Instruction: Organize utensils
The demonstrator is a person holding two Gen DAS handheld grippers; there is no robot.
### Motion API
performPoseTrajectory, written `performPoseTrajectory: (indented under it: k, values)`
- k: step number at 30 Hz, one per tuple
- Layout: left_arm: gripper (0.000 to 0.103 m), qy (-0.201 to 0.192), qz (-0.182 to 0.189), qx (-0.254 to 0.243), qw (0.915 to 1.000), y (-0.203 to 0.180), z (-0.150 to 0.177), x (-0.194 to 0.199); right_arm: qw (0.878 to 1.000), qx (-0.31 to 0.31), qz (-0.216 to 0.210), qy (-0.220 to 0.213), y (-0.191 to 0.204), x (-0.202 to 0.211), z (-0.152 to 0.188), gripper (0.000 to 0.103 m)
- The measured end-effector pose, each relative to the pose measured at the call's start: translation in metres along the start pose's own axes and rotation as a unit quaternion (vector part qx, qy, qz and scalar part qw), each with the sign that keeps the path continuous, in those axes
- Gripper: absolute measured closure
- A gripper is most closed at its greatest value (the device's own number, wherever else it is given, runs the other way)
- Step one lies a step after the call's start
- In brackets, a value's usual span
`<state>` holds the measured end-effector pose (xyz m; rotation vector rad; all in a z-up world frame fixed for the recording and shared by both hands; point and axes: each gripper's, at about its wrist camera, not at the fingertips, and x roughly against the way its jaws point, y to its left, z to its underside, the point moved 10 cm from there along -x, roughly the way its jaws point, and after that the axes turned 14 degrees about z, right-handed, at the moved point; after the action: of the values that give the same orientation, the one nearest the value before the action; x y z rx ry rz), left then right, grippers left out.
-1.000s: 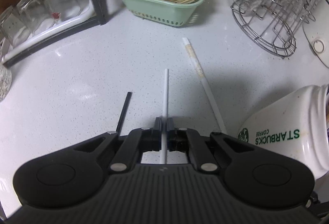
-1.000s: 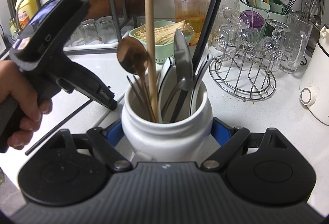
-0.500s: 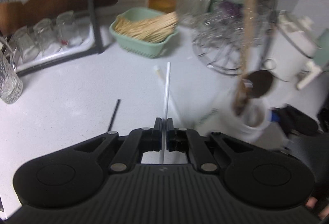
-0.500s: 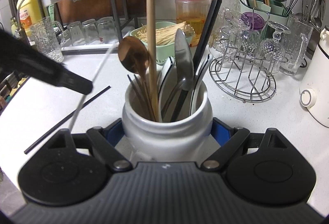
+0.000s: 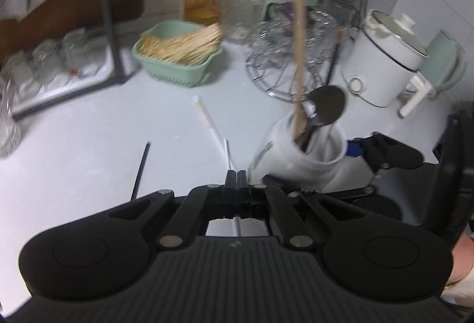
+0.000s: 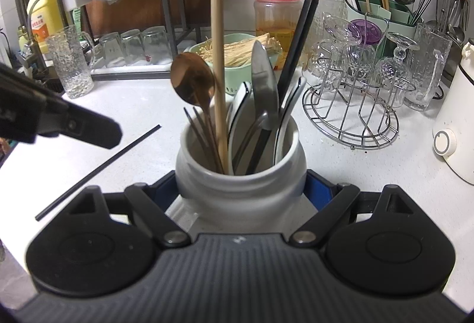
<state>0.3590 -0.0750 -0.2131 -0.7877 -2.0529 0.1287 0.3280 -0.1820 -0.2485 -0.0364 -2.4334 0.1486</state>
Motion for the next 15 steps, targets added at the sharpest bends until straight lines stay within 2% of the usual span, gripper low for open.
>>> performPoseTrajectory:
  k: [7, 12, 15]
  values:
    - [0.102, 0.028, -0.003, 0.052, 0.9983, 0.036, 0.034, -0.019, 1.0, -0.006, 0.006, -0.003, -0.002, 0.0, 0.001, 0.013]
    - [0.1, 0.034, -0.011, 0.068, 0.997, 0.046, 0.043, -0.039, 1.0, -0.007, 0.013, 0.003, -0.011, 0.0, 0.002, 0.013]
    - [0.081, 0.027, -0.035, 0.059, 0.9973, 0.053, 0.042, -0.04, 1.0, -0.004, 0.013, 0.006, -0.016, 0.002, 0.004, 0.013]
